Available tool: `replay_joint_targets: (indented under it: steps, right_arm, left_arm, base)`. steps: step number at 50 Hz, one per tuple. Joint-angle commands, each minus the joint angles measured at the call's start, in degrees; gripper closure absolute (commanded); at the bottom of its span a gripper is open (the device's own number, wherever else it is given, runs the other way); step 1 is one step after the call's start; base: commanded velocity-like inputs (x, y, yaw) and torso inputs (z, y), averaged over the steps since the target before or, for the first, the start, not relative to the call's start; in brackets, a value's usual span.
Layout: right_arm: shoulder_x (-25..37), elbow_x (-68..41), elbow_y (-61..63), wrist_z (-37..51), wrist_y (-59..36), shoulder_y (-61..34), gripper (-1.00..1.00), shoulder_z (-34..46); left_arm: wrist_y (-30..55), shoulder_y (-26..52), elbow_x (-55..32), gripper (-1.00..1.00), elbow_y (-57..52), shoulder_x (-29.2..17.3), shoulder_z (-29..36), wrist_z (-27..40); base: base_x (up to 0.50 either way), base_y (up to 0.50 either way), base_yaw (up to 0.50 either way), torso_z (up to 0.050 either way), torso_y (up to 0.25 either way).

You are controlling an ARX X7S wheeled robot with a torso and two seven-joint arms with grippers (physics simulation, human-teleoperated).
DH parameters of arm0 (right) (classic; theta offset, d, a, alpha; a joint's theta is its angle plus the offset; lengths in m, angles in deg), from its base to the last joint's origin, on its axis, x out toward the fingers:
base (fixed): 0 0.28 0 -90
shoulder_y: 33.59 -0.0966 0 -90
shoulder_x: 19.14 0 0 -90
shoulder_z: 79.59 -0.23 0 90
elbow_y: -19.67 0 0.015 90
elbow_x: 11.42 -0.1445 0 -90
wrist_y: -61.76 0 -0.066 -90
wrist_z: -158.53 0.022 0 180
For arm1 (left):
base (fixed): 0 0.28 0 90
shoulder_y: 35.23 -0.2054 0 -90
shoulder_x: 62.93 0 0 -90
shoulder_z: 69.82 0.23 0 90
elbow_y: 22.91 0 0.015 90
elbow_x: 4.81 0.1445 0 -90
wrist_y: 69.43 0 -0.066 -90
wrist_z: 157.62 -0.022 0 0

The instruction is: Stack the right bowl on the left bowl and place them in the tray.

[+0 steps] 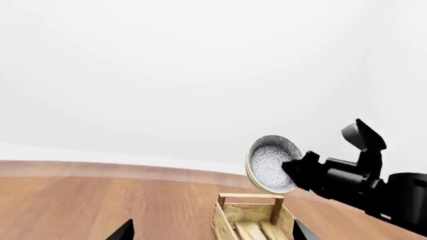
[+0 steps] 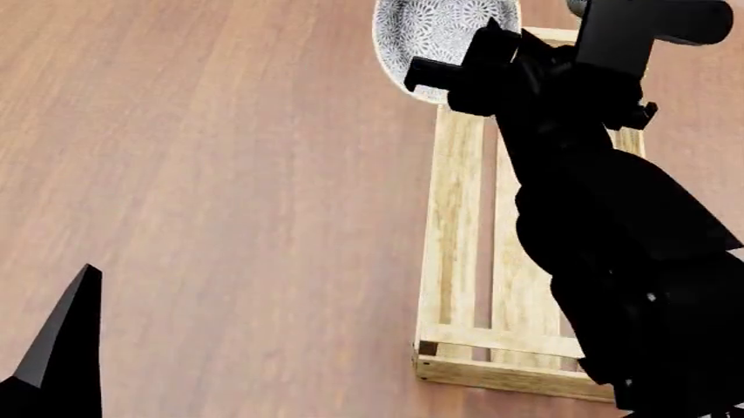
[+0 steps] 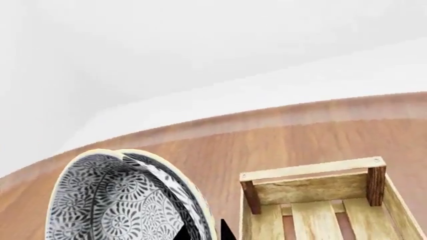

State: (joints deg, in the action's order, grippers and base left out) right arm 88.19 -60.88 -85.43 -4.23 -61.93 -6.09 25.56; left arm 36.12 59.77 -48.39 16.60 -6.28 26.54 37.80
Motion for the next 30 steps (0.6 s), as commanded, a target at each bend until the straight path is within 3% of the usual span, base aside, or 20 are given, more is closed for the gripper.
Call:
replay_joint_targets:
  steps: [1, 30]
  right_arm:
    - [-4.7, -0.8, -13.2, -3.1, 4.2, -5.2, 1.00, -6.8]
    - [-9.4, 2.5, -38.9, -0.3, 15.1, -15.4, 1.00, -10.4]
  left_arm:
    - [-0.1, 0.1, 0.9, -1.00, -0.6, 1.0, -1.0, -0.9]
    - [-0.5, 0.2, 1.0, -1.00, 0.8, 0.7, -1.4, 0.0]
  base:
    - [0.00, 0.00, 0.00, 0.000, 0.000]
    - [0.00, 0.00, 0.00, 0.000, 0.001]
